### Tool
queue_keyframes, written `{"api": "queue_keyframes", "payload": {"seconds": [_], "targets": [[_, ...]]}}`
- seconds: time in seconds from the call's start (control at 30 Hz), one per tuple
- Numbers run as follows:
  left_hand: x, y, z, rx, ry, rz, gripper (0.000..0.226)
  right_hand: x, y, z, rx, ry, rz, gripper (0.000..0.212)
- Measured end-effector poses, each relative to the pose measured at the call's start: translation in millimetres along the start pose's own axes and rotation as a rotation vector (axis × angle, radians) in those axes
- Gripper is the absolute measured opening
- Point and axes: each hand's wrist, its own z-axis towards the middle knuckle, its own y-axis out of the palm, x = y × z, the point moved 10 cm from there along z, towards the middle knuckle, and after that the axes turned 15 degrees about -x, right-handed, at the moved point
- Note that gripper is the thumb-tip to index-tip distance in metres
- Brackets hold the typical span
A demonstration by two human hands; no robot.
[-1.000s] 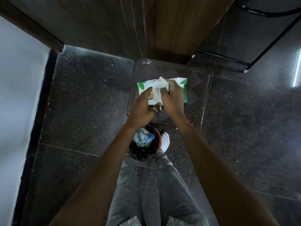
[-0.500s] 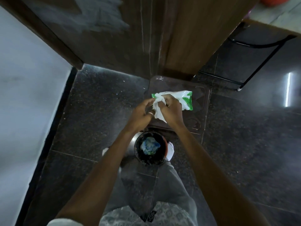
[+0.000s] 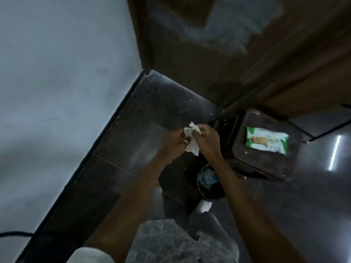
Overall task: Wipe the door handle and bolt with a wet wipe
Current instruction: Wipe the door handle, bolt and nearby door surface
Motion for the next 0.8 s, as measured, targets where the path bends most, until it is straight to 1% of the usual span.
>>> {"api": "queue_keyframes", "payload": {"seconds": [0.13, 0.23, 0.33, 0.43, 0.57, 0.63, 0.7, 0.8], "targets": [[-11, -82, -37, 0.111, -0.041, 0.030, 0.028, -68, 42, 13, -0.065, -0.088, 0.053, 0.014], [-1, -124, -45, 0.175, -0.047, -0.006, 0.029, -102, 41, 22, -0.074, -0.126, 0.098, 0.016], [29, -153, -41, 0.223, -0.012, 0.026, 0.025, -130, 25, 30, -0.053, -0.166, 0.134, 0.013], [63, -167, -22, 0.214, 0.018, 0.043, 0.024, -149, -3, 37, 0.018, -0.170, 0.204, 0.007], [104, -179, 13, 0.187, 0.038, 0.049, 0.019, -173, -39, 56, 0.090, -0.202, 0.255, 0.013], [128, -185, 30, 0.174, 0.071, 0.032, 0.015, -181, -58, 71, 0.122, -0.194, 0.325, 0.015], [146, -191, 47, 0.169, 0.101, 0.006, 0.016, -186, -74, 85, 0.142, -0.196, 0.431, 0.011], [174, -207, 74, 0.234, 0.116, 0.155, 0.024, -197, -97, 105, 0.139, -0.218, 0.492, 0.007]]}}
